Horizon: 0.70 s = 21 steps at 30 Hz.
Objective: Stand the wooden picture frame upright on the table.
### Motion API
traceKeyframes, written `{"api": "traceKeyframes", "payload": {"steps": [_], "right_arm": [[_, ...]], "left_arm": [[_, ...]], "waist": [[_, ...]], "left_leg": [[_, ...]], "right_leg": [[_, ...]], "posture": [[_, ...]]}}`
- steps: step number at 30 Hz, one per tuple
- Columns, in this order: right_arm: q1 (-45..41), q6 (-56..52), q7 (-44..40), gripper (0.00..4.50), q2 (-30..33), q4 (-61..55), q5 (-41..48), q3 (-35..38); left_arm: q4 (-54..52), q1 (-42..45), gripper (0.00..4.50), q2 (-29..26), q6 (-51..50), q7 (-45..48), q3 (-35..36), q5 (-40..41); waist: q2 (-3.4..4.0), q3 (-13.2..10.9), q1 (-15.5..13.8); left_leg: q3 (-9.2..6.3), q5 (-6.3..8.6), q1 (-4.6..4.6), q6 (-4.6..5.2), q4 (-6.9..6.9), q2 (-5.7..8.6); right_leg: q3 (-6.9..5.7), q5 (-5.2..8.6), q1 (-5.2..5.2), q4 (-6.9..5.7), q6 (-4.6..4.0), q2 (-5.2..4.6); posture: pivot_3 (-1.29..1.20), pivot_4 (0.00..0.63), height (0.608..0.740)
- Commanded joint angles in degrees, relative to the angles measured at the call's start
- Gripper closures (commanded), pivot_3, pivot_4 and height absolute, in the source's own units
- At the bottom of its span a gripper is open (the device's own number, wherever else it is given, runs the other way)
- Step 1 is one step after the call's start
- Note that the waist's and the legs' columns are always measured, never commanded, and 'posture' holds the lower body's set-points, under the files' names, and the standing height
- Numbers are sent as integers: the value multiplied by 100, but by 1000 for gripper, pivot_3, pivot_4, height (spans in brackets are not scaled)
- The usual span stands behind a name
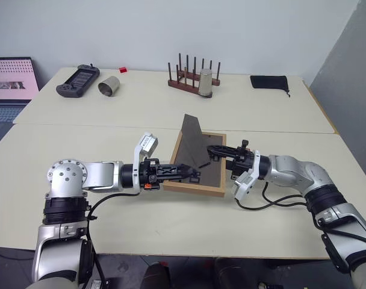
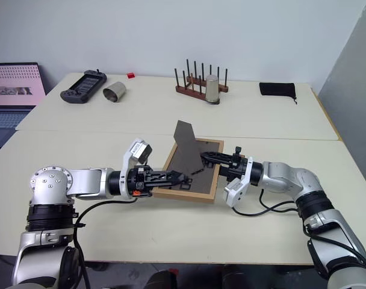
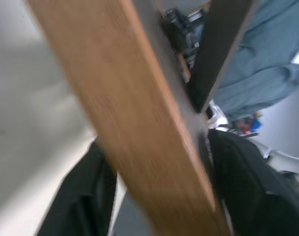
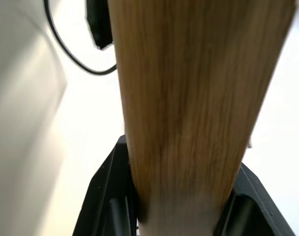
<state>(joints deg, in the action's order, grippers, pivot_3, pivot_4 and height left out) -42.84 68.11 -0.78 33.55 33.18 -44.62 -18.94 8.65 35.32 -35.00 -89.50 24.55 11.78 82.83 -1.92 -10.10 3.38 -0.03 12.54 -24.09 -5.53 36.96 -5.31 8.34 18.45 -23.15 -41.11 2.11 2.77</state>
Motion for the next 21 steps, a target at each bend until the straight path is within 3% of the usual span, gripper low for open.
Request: {"api": "traceKeyframes", "payload": {"steps": [1, 4, 10, 16, 21], "right_arm": [[-29, -179, -759, 3160, 154, 97, 1593, -37], [184, -1056, -2006, 3162, 144, -226, 3191, -189], [458, -4301, -4042, 3164, -201, -1481, 5899, 64], [235, -7622, -4829, 3164, -764, -1946, 7636, 526], [-136, -8880, -5384, 3164, -1064, -1323, 7988, 826]], "left_arm": [[169, 174, 604, -426, 372, 249, 447, -342], [-29, 100, 9, -728, 629, 355, 600, -632], [-1820, -725, 0, -665, 1386, -78, 428, -1406], [-3269, -1361, 0, -586, 2519, -222, -122, -2635], [-3459, -1574, 0, -580, 2842, -205, -135, -3036]], "waist": [[-1, 0, 3], [-1, 0, 8], [1, -1, 1], [2, -2, -31], [2, -2, -30]], "left_leg": [[0, 0, 1, 0, 0, 0], [2, 1, 3, 1, -1, -1], [3, 0, 10, 0, -1, -7], [2, 1, 11, 1, -2, -11], [9, 12, 7, 21, -3, -8]], "right_leg": [[0, 0, 2, 1, 0, 0], [1, 0, 5, 2, 0, 0], [1, 0, 16, 3, 0, -4], [-5, 0, 16, 3, 0, 1], [1, 0, 8, 7, 0, 1]], "posture": [[0, 150, 740], [0, 150, 740], [0, 150, 740], [0, 150, 740], [0, 150, 740]]}}
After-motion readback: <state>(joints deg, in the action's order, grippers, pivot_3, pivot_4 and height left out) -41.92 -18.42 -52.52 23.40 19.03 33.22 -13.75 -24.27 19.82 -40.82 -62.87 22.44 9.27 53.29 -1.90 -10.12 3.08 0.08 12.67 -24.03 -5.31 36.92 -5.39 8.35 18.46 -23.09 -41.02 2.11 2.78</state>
